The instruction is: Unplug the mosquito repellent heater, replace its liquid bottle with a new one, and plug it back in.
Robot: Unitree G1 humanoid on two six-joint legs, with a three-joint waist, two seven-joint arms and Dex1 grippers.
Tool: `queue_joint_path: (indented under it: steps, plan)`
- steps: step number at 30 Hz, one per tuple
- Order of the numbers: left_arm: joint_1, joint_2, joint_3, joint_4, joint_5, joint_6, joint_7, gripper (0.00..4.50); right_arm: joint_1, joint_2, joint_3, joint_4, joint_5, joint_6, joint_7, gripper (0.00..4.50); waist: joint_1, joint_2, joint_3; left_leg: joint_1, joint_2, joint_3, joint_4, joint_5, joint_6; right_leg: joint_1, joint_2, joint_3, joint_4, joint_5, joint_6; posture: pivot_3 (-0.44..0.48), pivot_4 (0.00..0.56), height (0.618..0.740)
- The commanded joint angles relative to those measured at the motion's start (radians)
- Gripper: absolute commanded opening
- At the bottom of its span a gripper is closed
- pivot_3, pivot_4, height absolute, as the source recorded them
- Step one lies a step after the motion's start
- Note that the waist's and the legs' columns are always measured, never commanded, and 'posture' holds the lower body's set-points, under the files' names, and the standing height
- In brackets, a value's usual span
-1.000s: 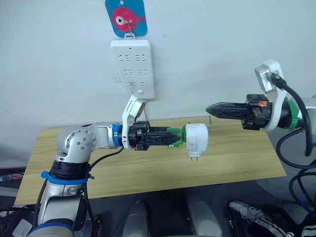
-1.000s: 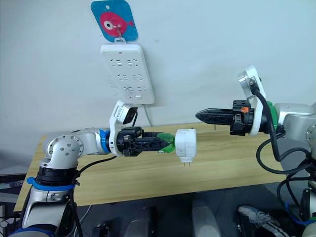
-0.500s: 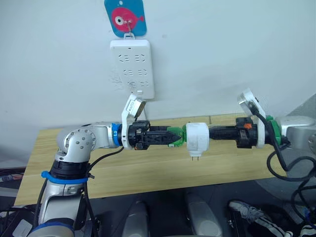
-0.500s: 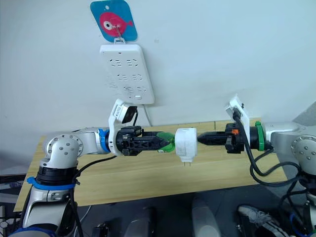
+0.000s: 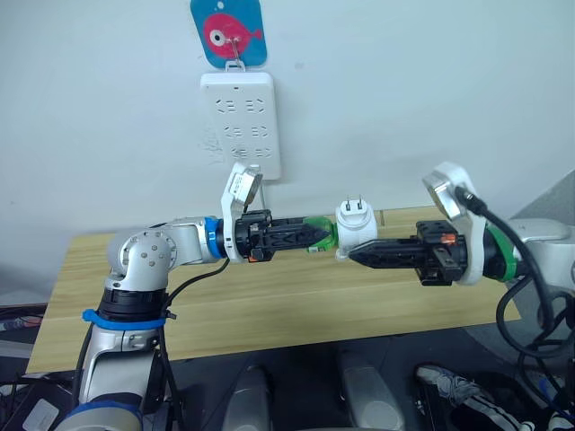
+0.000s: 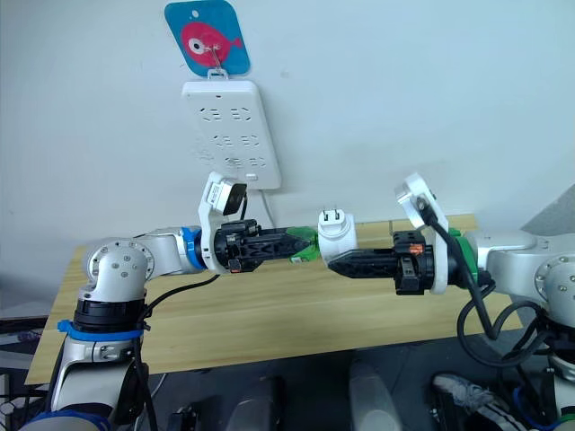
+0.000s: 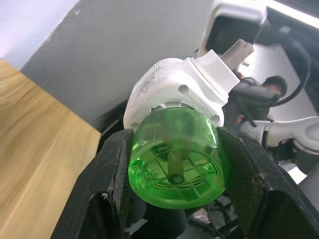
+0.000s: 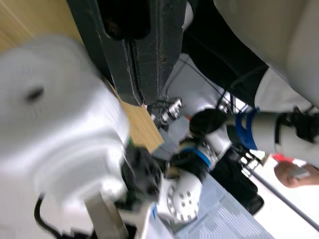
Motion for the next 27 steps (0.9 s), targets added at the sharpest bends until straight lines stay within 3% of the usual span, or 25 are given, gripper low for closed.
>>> queue_joint_path:
  steps: [1, 9, 19, 27]
  plan:
    - [-0.011, 0.011, -0.006, -0.029, 0.01, -0.028, -0.026, 2.27, -0.023, -0.023, -0.011, 0.007, 0.106, -0.032, -0.049, 0.0, 0.0, 0.0, 0.0, 0.0, 0.0, 0.0, 0.0, 0.0, 0.0, 0.0, 0.0, 0.0, 0.0, 0.0, 0.0, -0.219, 0.19, 0.725]
    - [-0.007, 0.029, -0.037, -0.059, 0.028, -0.035, -0.065, 2.27, -0.042, 0.004, 0.032, 0.021, 0.056, -0.071, -0.097, 0.0, 0.0, 0.0, 0.0, 0.0, 0.0, 0.0, 0.0, 0.0, 0.0, 0.0, 0.0, 0.0, 0.0, 0.0, 0.0, -0.214, 0.19, 0.725]
    - [-0.024, 0.039, -0.054, -0.092, 0.002, -0.016, -0.105, 2.27, -0.18, 0.079, 0.099, 0.174, -0.124, -0.053, -0.009, 0.0, -0.001, 0.0, 0.0, 0.0, 0.0, 0.0, 0.0, 0.0, 0.0, 0.0, 0.0, 0.0, 0.0, 0.0, 0.0, -0.21, 0.189, 0.725]
    - [-0.041, 0.034, -0.009, -0.084, -0.084, 0.033, -0.088, 2.27, -0.142, 0.111, 0.112, 0.249, -0.237, -0.021, 0.047, 0.0, -0.001, 0.0, 0.0, 0.0, 0.0, 0.0, 0.0, 0.0, 0.0, 0.0, 0.0, 0.0, 0.0, 0.0, 0.0, -0.204, 0.189, 0.725]
